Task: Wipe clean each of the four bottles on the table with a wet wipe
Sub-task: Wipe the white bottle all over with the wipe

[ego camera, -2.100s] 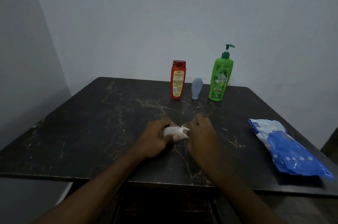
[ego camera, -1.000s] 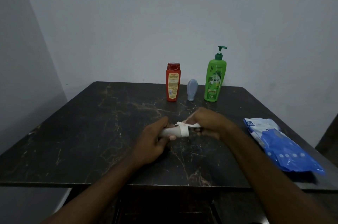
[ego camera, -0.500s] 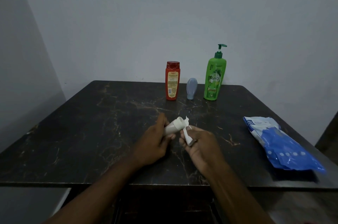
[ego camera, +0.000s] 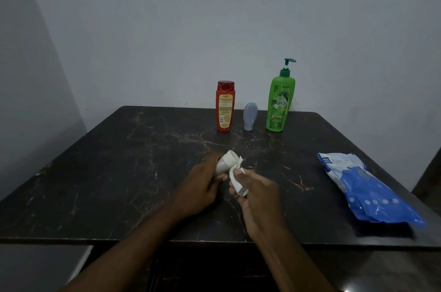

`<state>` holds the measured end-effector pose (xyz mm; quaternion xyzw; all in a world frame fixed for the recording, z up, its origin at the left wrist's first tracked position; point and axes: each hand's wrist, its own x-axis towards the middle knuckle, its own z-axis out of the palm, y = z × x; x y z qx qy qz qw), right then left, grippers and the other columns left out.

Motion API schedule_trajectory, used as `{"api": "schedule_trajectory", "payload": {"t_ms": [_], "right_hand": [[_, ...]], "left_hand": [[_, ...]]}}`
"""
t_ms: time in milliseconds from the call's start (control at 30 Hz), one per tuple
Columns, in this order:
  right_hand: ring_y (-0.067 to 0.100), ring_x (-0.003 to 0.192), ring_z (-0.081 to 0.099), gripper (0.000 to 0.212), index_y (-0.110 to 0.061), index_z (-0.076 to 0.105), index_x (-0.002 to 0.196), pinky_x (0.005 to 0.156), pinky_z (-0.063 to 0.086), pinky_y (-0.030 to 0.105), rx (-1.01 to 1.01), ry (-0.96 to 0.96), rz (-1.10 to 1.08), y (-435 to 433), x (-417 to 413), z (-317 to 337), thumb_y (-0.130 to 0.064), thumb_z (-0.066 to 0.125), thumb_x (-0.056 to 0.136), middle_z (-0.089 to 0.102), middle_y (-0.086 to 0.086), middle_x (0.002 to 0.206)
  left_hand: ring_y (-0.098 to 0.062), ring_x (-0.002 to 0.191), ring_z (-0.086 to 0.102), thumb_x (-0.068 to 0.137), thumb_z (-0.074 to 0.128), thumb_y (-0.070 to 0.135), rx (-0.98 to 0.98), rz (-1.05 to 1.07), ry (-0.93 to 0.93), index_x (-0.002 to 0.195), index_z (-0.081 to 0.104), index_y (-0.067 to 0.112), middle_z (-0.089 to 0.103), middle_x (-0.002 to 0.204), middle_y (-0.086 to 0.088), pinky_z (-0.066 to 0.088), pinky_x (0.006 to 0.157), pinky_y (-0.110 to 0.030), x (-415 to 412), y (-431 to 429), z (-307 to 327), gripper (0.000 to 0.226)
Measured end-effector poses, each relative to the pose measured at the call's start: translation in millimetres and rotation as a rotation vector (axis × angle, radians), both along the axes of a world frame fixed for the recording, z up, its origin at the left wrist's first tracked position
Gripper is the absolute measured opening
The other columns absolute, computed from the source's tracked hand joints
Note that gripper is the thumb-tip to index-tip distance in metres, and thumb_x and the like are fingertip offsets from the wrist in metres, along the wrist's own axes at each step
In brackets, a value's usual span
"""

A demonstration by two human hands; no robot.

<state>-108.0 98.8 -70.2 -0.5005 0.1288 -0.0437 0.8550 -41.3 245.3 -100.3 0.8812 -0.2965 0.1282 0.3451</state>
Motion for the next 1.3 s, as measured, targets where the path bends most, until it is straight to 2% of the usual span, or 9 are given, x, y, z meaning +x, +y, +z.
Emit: {"api": "schedule_trajectory", "payload": {"t_ms": [167, 333, 467, 600, 767, 933, 1033, 1133, 1300], "right_hand": [[0.016, 0.087, 0.072, 0.014, -0.014, 0.074, 0.094, 0.075, 0.056, 0.032, -0.185, -0.044, -0.047, -25, -3, -4, -0.005, 0.066, 0.087, 0.076, 0.002, 0.095], [0.000, 0.087, 0.068, 0.014, -0.023, 0.076, 0.096, 0.079, 0.053, 0.021, -0.799, -0.328, -0.001, -60, 8, 7, -0.018, 0.074, 0.083, 0.075, -0.012, 0.093], [0.000, 0.085, 0.065, 0.011, -0.027, 0.076, 0.093, 0.077, 0.052, 0.021, -1.158, -0.494, 0.138, -62, 14, 9, -0.026, 0.075, 0.082, 0.072, -0.014, 0.092], [-0.001, 0.081, 0.064, 0.009, -0.026, 0.076, 0.090, 0.072, 0.052, 0.021, -1.237, -0.515, 0.099, -60, 22, 8, -0.023, 0.073, 0.082, 0.072, -0.016, 0.088], [-0.003, 0.081, 0.064, 0.009, -0.029, 0.075, 0.092, 0.069, 0.049, 0.013, -1.229, -0.483, 0.183, -62, 20, 8, -0.026, 0.072, 0.083, 0.072, -0.018, 0.087], [-0.004, 0.077, 0.064, 0.011, -0.027, 0.076, 0.092, 0.066, 0.048, 0.010, -1.261, -0.461, 0.140, -61, 27, 13, -0.025, 0.073, 0.082, 0.073, -0.015, 0.087], [-0.002, 0.073, 0.065, 0.007, -0.028, 0.076, 0.084, 0.063, 0.049, 0.010, -1.235, -0.483, 0.225, -62, 25, 13, -0.022, 0.075, 0.080, 0.073, -0.014, 0.080], [0.000, 0.076, 0.067, 0.010, -0.029, 0.076, 0.085, 0.067, 0.052, 0.015, -1.152, -0.526, 0.235, -61, 25, 14, -0.021, 0.075, 0.081, 0.074, -0.015, 0.083], [0.000, 0.085, 0.064, 0.014, -0.029, 0.075, 0.097, 0.073, 0.048, 0.012, -1.147, -0.609, 0.097, -57, 28, 3, -0.023, 0.072, 0.085, 0.070, -0.016, 0.091]], "left_hand": [[-0.004, 0.094, 0.062, 0.096, 0.064, 0.034, -0.067, -0.031, 0.001, 0.115, 0.054, 0.031, 0.064, 0.106, 0.013, 0.051, 0.079, -0.027, 3, 2, -1, 0.022], [0.000, 0.088, 0.063, 0.088, 0.074, 0.046, -0.063, -0.023, 0.000, 0.112, 0.061, 0.034, 0.067, 0.098, 0.017, 0.050, 0.074, -0.022, 0, -1, 1, 0.029], [-0.001, 0.086, 0.066, 0.084, 0.080, 0.035, -0.071, -0.042, 0.008, 0.105, 0.064, 0.037, 0.070, 0.094, 0.016, 0.052, 0.072, -0.018, 0, 0, 2, 0.026], [-0.001, 0.083, 0.068, 0.079, 0.080, 0.024, -0.054, -0.035, -0.012, 0.099, 0.070, 0.031, 0.072, 0.091, 0.014, 0.051, 0.072, -0.017, 2, 2, -1, 0.024], [0.000, 0.088, 0.067, 0.075, 0.074, 0.039, -0.032, -0.015, 0.011, 0.108, 0.071, 0.028, 0.073, 0.098, 0.012, 0.056, 0.079, -0.029, 6, 3, -5, 0.035], [-0.001, 0.089, 0.067, 0.077, 0.078, 0.031, -0.035, -0.018, 0.032, 0.108, 0.071, 0.028, 0.073, 0.099, 0.012, 0.057, 0.080, -0.030, 8, 4, -6, 0.032], [-0.001, 0.089, 0.068, 0.076, 0.073, 0.039, -0.045, -0.026, 0.033, 0.108, 0.071, 0.027, 0.074, 0.099, 0.011, 0.058, 0.080, -0.032, 6, 4, -5, 0.035], [-0.001, 0.090, 0.068, 0.076, 0.074, 0.037, -0.049, -0.016, 0.034, 0.112, 0.072, 0.026, 0.074, 0.102, 0.010, 0.059, 0.081, -0.033, 6, 3, -5, 0.037], [0.000, 0.095, 0.067, 0.078, 0.079, 0.029, -0.042, 0.003, 0.046, 0.120, 0.071, 0.027, 0.074, 0.111, 0.011, 0.057, 0.087, -0.031, 6, 6, -7, 0.042]]}}
